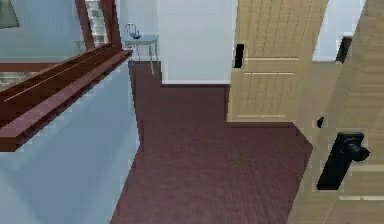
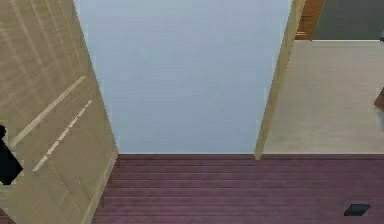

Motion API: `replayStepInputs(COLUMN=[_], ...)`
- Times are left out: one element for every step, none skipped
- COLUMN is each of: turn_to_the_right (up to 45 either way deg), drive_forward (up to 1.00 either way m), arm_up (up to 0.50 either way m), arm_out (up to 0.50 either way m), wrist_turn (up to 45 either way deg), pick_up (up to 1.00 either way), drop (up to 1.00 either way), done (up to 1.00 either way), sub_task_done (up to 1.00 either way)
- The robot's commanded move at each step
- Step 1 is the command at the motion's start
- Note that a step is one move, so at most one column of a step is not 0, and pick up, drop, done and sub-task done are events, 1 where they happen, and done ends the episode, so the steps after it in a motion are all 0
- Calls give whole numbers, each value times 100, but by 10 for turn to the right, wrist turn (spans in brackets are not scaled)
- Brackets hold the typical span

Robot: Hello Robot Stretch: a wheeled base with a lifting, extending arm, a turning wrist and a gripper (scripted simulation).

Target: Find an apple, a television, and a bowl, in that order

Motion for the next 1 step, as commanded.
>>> replayStepInputs(turn_to_the_right=[0], drive_forward=[100], arm_up=[0], arm_out=[0], wrist_turn=[0], pick_up=[0], drop=[0], done=[0], sub_task_done=[0])
